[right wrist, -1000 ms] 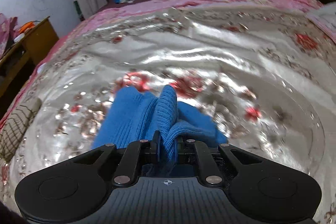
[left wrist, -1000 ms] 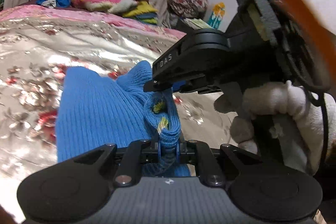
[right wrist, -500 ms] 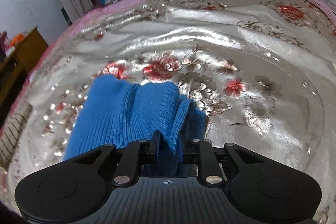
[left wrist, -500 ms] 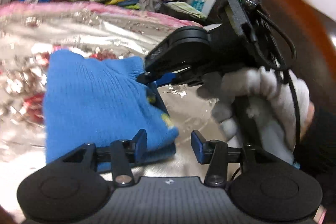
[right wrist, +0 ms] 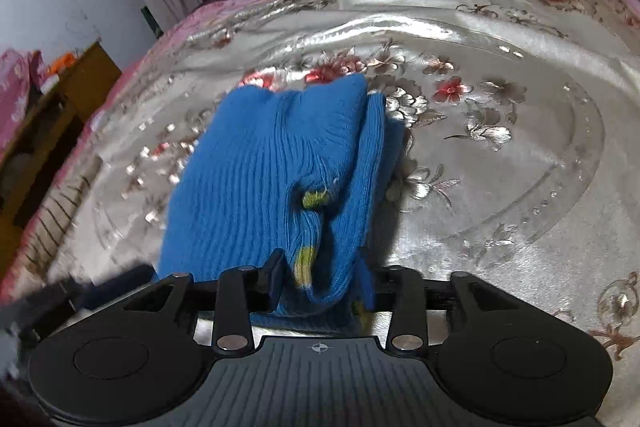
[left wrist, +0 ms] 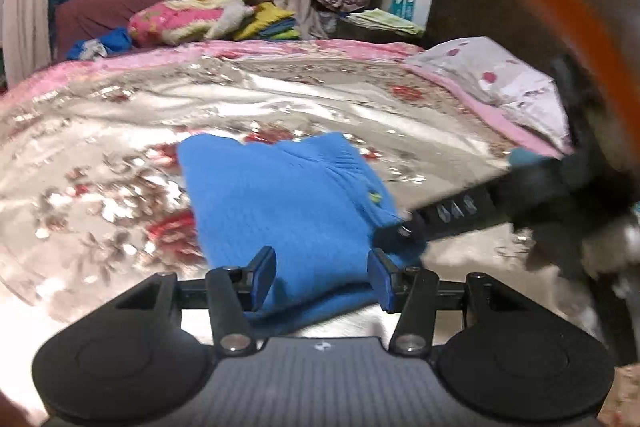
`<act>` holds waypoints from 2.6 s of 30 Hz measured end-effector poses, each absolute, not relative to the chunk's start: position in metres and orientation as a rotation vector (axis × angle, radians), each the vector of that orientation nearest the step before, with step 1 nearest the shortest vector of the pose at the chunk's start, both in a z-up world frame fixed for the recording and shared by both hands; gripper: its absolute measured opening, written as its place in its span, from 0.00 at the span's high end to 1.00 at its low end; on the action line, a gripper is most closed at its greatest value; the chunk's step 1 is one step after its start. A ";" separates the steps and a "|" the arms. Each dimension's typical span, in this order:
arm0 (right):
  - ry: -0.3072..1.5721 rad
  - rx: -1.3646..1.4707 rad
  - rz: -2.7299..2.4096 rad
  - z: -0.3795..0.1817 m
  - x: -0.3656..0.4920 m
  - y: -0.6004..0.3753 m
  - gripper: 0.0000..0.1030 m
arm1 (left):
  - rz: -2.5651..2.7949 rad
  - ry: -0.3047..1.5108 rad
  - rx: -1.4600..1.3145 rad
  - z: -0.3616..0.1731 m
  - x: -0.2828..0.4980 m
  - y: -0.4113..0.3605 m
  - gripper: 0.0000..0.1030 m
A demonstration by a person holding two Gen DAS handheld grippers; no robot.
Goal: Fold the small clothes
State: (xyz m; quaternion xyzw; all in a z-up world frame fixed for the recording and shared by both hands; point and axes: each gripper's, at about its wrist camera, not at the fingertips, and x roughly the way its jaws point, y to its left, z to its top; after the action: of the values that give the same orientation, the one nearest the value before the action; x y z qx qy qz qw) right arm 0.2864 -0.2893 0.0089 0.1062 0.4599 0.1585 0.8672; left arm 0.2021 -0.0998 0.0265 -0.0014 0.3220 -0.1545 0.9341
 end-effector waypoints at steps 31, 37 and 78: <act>0.807 0.067 0.166 0.030 0.331 -0.269 0.68 | -0.266 0.800 -0.041 -0.011 0.256 -0.088 0.45; 0.902 0.295 0.196 0.003 0.355 -0.292 0.59 | -0.274 0.806 -0.052 -0.016 0.259 -0.084 0.40; 0.940 0.379 0.254 -0.027 0.321 -0.308 0.48 | -0.354 0.852 -0.227 -0.031 0.296 -0.075 0.32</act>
State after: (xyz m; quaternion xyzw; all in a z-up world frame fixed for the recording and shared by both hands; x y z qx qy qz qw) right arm 0.3210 -0.3079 -0.0269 0.1809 0.4488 0.1214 0.8667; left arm 0.2957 -0.0752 -0.0313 -0.1092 0.4101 -0.1706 0.8893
